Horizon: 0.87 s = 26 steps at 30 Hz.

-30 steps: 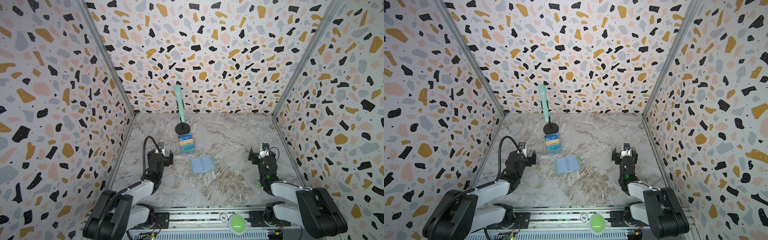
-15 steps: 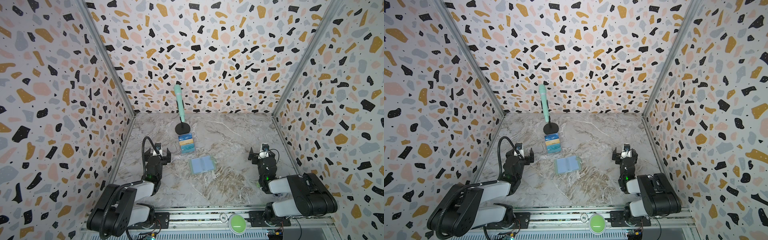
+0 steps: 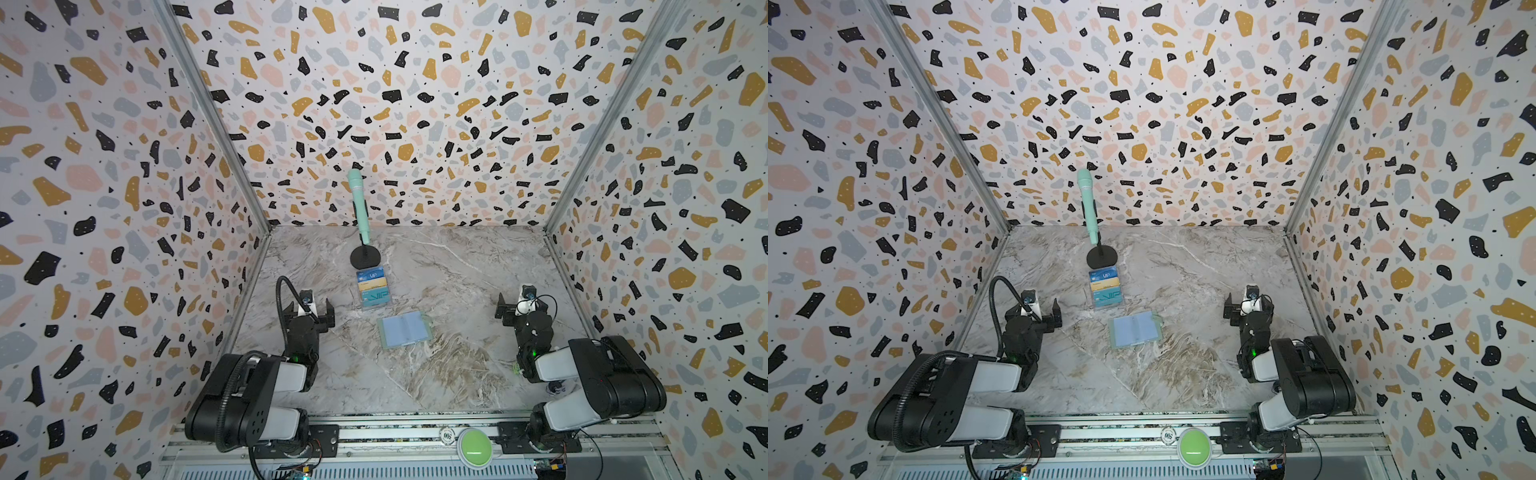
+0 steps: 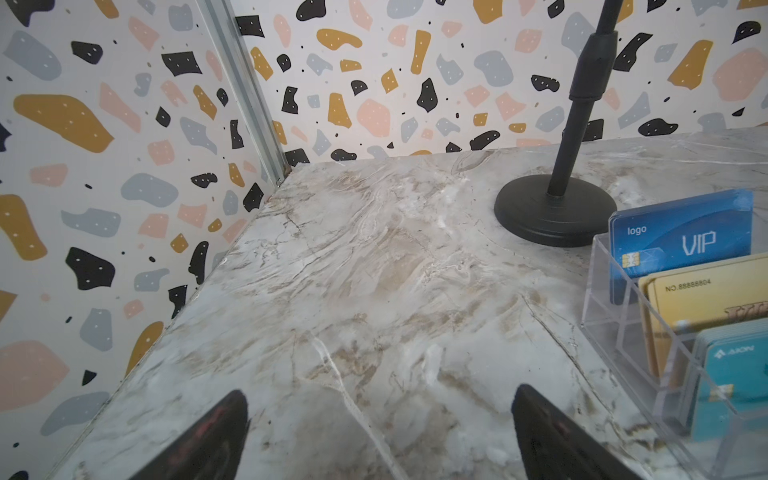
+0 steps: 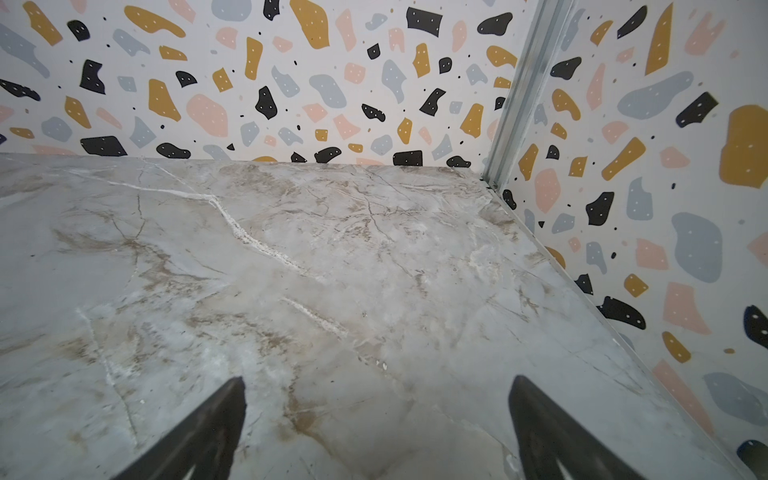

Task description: Take the credit cards out of the card holder

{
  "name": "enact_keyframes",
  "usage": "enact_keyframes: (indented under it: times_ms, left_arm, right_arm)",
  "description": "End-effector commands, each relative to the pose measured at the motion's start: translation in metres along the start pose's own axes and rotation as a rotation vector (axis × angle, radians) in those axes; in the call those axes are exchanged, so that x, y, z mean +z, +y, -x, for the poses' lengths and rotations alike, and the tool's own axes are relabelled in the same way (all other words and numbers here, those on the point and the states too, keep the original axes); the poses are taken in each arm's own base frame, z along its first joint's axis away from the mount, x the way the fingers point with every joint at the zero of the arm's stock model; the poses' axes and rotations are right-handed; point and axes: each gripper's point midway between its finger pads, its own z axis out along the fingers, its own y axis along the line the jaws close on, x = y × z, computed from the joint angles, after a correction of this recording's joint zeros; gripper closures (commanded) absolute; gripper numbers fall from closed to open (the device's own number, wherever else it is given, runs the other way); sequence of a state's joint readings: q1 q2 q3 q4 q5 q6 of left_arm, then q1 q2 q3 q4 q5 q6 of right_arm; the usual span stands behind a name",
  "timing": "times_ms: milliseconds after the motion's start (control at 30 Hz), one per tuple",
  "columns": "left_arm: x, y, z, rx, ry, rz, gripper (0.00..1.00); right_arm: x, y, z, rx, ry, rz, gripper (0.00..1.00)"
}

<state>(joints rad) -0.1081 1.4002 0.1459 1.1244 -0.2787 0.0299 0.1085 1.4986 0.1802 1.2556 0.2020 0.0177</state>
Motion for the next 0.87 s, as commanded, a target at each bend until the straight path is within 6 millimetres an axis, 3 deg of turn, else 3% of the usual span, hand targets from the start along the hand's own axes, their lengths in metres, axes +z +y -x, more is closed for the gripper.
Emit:
enact_keyframes:
  times_ms: [0,833]
  left_arm:
    - [0.0035,0.0074,0.0258,-0.077,-0.095,0.007,0.0]
    - [0.0036,0.0149,0.0252,-0.092,-0.087,0.047,0.0]
  right_arm:
    - [0.0028,-0.0003,0.0115,0.01,-0.029,0.002,0.01]
    - [0.003,0.0004,0.0118,0.004,-0.03,0.003,0.01]
